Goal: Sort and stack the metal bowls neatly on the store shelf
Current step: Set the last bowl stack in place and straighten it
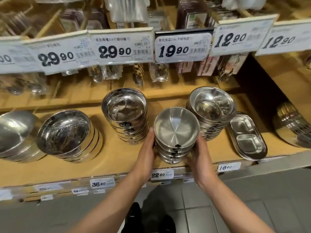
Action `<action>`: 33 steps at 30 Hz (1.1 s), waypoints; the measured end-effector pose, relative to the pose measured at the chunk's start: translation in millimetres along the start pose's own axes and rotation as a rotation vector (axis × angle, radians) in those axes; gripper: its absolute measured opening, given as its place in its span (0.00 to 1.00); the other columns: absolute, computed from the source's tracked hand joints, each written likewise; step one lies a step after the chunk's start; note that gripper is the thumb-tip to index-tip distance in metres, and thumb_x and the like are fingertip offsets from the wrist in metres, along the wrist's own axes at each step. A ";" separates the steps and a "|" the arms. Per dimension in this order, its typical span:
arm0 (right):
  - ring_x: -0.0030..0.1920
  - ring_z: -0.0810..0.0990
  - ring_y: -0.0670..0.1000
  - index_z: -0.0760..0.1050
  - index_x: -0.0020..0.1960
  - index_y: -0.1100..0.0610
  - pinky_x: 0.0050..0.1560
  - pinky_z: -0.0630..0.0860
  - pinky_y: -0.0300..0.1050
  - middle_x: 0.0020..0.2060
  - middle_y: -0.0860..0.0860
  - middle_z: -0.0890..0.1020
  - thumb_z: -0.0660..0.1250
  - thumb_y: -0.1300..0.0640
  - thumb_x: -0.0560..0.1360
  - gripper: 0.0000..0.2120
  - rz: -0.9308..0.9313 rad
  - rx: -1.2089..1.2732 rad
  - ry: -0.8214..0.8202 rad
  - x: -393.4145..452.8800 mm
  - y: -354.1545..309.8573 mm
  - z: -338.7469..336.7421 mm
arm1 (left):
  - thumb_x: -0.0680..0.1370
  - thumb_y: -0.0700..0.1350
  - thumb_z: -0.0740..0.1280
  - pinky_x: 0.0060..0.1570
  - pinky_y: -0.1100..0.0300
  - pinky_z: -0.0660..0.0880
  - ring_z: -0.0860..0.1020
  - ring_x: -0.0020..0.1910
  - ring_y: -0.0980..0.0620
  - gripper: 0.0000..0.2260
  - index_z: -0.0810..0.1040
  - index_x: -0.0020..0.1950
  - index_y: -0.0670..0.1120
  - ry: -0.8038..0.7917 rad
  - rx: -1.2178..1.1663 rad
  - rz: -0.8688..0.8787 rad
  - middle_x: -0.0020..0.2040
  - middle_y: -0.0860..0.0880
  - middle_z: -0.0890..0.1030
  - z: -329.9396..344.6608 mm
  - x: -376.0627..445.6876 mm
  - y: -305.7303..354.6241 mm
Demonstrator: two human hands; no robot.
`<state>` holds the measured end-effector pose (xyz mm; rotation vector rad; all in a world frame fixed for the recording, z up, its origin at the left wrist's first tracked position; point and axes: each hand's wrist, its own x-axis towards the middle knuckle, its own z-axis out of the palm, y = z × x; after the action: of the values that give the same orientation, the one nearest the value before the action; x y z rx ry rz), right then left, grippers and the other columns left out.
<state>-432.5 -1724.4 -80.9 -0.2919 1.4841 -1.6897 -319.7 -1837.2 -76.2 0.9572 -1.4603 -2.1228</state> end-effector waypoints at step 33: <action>0.46 0.81 0.57 0.79 0.55 0.59 0.54 0.81 0.62 0.47 0.56 0.83 0.62 0.49 0.82 0.15 0.254 -0.349 -0.065 -131.9 71.5 336.0 | 0.85 0.46 0.58 0.42 0.58 0.77 0.81 0.41 0.57 0.11 0.79 0.52 0.46 0.581 -0.099 -0.017 0.41 0.52 0.83 -397.2 -252.1 100.7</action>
<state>-98.9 -1862.3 -9.2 -0.3255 1.6872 -1.2093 134.6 -1971.8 7.0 1.3970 -1.0455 -1.6972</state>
